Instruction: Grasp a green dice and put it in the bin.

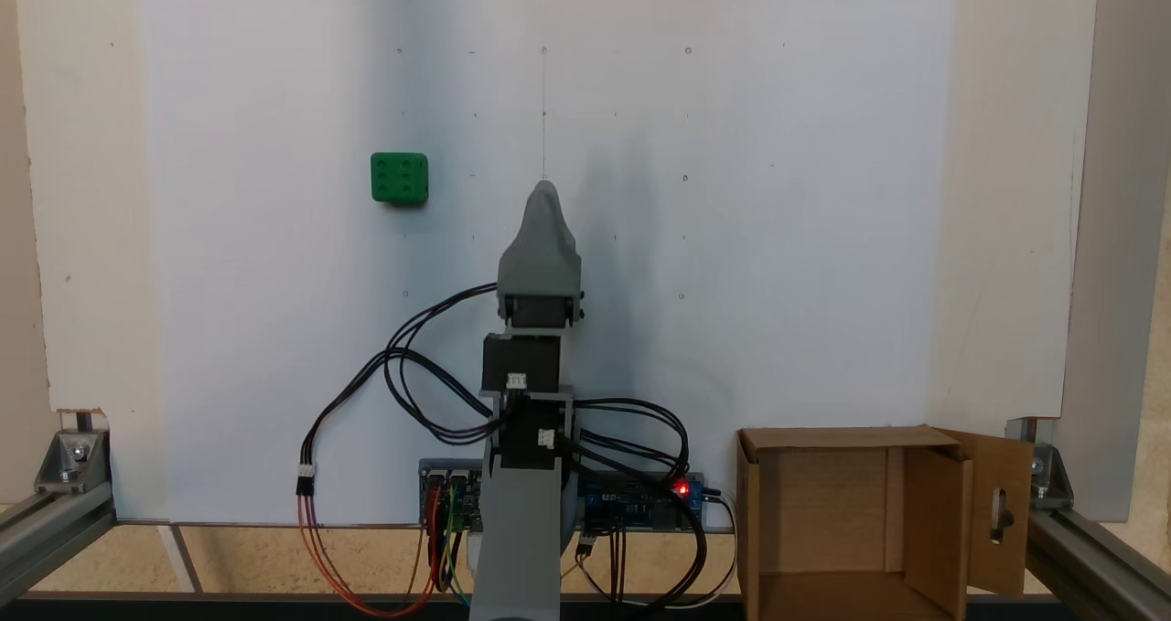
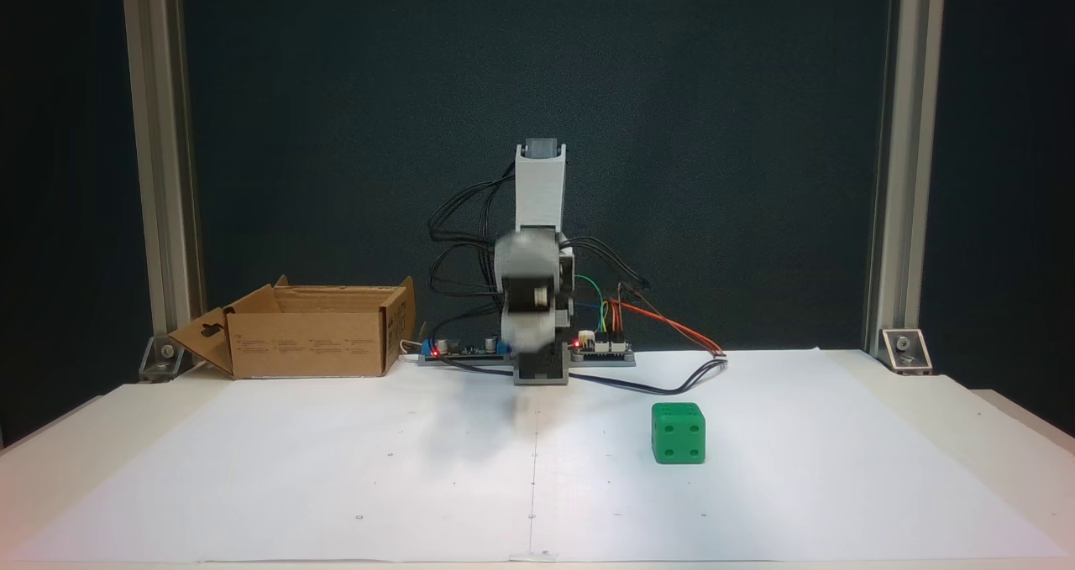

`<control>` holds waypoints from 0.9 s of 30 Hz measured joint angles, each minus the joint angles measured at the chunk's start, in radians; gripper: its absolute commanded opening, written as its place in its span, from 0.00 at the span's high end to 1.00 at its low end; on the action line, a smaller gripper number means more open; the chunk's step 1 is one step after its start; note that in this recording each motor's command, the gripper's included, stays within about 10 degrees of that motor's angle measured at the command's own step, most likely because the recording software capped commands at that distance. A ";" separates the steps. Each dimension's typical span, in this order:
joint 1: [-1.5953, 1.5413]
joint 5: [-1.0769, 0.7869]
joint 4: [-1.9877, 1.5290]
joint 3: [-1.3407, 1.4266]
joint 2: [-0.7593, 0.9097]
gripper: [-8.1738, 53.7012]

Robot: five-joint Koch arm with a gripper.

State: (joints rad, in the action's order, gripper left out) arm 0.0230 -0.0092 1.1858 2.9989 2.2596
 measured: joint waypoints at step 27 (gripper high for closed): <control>-0.425 0.233 -1.781 -1.247 -0.339 0.14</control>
State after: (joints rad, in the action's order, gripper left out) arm -0.4019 0.2240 -0.5952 1.7518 1.9205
